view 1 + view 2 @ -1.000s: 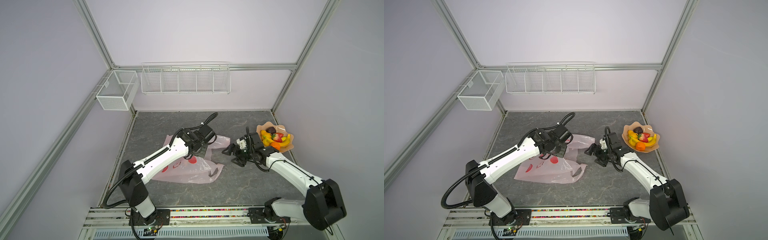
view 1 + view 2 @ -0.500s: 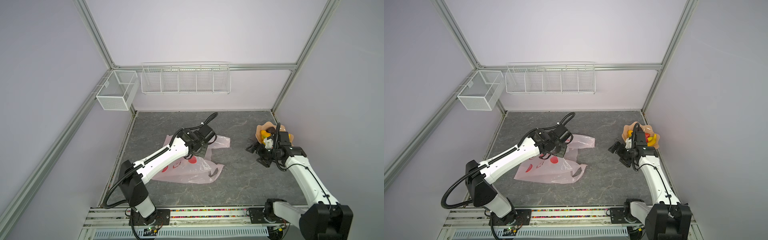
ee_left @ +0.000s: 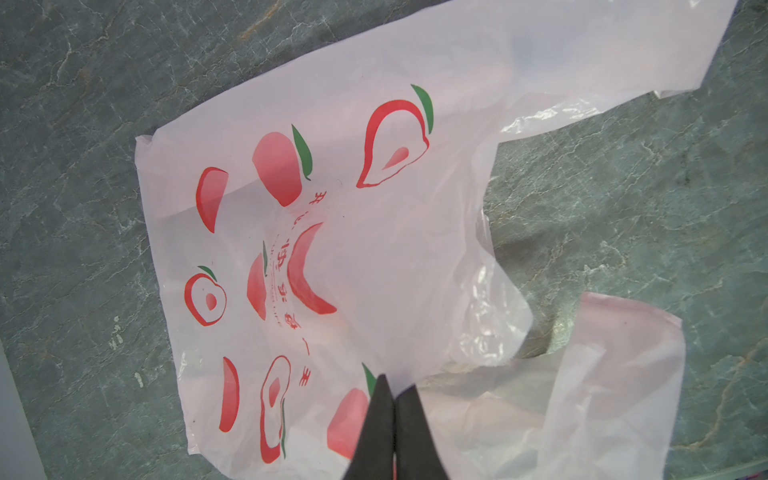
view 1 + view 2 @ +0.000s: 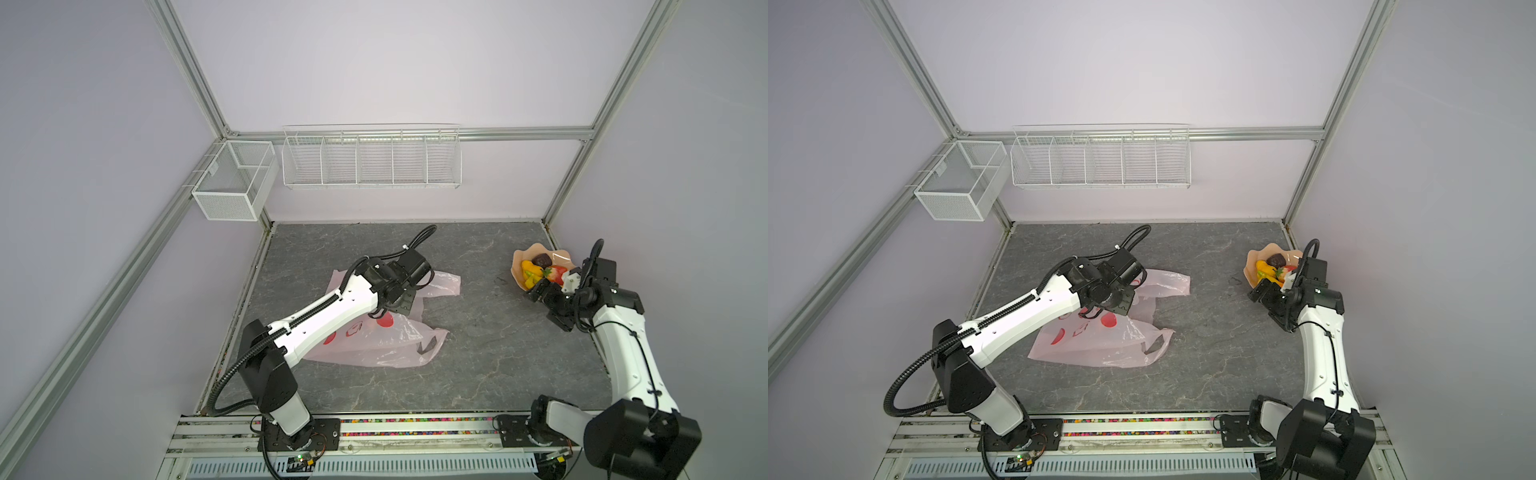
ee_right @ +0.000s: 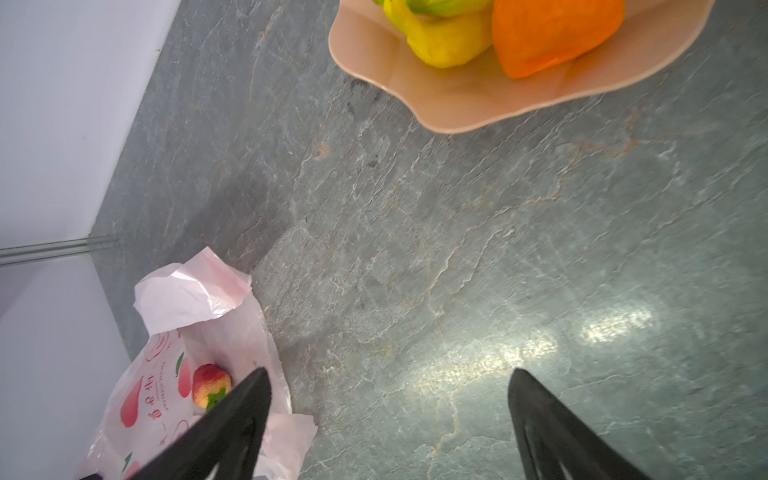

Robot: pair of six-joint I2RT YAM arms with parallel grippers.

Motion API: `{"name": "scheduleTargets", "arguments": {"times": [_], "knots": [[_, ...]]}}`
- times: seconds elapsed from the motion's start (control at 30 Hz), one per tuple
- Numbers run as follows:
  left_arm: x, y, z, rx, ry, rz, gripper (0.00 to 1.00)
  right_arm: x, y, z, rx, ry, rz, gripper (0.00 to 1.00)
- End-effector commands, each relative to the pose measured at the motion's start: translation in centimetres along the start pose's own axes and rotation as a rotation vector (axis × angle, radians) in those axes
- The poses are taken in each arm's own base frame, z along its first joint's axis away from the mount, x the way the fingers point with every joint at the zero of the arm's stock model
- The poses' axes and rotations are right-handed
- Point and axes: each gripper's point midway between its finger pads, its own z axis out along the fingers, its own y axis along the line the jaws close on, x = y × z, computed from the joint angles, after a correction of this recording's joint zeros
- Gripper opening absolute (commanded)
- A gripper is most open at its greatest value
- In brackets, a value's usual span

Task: Place the fruits into the plastic bag
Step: 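Withdraw the right gripper from the bag back toward the fruit bowl, then grasp the orange fruit at the bowl's near rim with the right gripper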

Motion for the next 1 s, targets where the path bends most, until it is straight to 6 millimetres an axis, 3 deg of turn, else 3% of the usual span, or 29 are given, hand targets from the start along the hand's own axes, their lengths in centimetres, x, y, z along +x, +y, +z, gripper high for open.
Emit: {"name": "scheduleTargets", "arguments": {"times": [0.0, 0.33, 0.53, 0.63, 0.83, 0.97], "knots": [[-0.8, -0.3, 0.0, 0.011, -0.011, -0.010, 0.00, -1.5, -1.7, -0.5, 0.105, -0.029, -0.067, 0.90], [-1.3, -0.8, -0.2, 0.031, -0.028, -0.030, 0.00, -5.7, -4.8, -0.1, 0.333, -0.044, -0.160, 0.93], [-1.7, -1.1, 0.0, 0.041, -0.033, -0.035, 0.00, -7.6, -5.8, 1.5, 0.401, 0.000, -0.207, 0.99], [-1.8, -1.2, 0.1, 0.042, -0.034, -0.034, 0.00, -9.0, -5.7, 2.7, 0.398, -0.010, -0.238, 0.93], [-2.0, -1.5, 0.3, 0.045, -0.022, -0.023, 0.00, -9.8, -6.0, 4.7, 0.390, 0.012, -0.289, 0.83], [-2.0, -1.6, 0.4, 0.046, -0.018, -0.024, 0.00, -10.5, -6.2, 5.8, 0.392, 0.015, -0.297, 0.81]]}}
